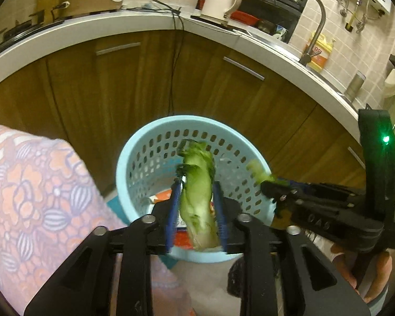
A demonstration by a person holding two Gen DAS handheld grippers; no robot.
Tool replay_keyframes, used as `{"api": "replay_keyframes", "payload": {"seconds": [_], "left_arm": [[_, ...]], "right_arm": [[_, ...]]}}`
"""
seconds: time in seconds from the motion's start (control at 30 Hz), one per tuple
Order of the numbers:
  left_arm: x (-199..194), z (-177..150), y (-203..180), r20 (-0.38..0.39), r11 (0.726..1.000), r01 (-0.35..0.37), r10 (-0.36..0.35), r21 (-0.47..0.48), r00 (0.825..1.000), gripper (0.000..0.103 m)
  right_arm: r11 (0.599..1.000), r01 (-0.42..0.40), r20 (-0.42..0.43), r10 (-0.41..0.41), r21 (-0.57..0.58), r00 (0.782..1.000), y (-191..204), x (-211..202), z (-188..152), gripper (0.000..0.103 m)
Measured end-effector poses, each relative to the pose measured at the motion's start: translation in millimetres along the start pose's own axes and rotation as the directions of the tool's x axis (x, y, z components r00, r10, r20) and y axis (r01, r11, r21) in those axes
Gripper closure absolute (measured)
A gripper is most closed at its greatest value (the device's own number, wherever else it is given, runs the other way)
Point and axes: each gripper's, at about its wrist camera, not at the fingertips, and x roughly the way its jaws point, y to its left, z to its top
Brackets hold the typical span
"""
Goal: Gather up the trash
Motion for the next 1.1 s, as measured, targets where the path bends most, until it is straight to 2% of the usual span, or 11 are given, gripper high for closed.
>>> {"api": "replay_keyframes", "payload": {"seconds": [0.03,0.07,0.3,0.43,0.6,0.77,0.87,0.93,1.0,1.1], "left_arm": [[-2,0,2,0.007,1.000,0.006,-0.006,-0.006,1.000,0.043],[-3,0,3,0.019,1.000,0.006,-0.005,-0.016,1.000,0.038],[-21,-1,17,0.070,0.998,-0.011,0.015,-0.059,0.997,0.037],[-45,-3,22,0.132,0.995,-0.053,0.063,-0.082,0.989,0.033],[-90,-8,19,0.251,0.985,-0.140,0.163,-0.105,0.954,0.022],[-130,-25,14,0.349,0.968,-0.228,0.250,-0.104,0.903,0.017],[-140,-30,14,0.365,0.961,-0.254,0.275,-0.107,0.889,0.016],[-147,-34,14,0.377,0.953,-0.284,0.304,-0.110,0.875,0.016],[-151,-38,15,0.387,0.946,-0.301,0.323,-0.117,0.864,0.014],[-154,-42,17,0.387,0.943,-0.311,0.331,-0.114,0.861,0.014]], "right_arm": [[1.000,0.001,0.004,-0.001,0.002,1.000,0,1,0,0.054],[1.000,0.003,0.012,-0.003,0.000,1.000,-1,0,-1,0.049],[0.997,0.047,0.057,-0.043,-0.060,0.997,11,-14,-2,0.049],[0.991,0.085,0.132,-0.071,-0.107,0.989,27,-35,-5,0.049],[0.982,0.111,0.261,-0.069,-0.149,0.963,51,-70,-13,0.049],[0.982,0.119,0.349,-0.062,-0.143,0.935,63,-91,-23,0.049],[0.980,0.151,0.396,-0.088,-0.129,0.914,70,-101,-28,0.049],[0.974,0.192,0.435,-0.122,-0.121,0.892,76,-109,-32,0.049],[0.980,0.171,0.454,-0.106,-0.105,0.885,76,-116,-35,0.049],[0.983,0.166,0.480,-0.106,-0.084,0.871,76,-125,-39,0.049]]}}
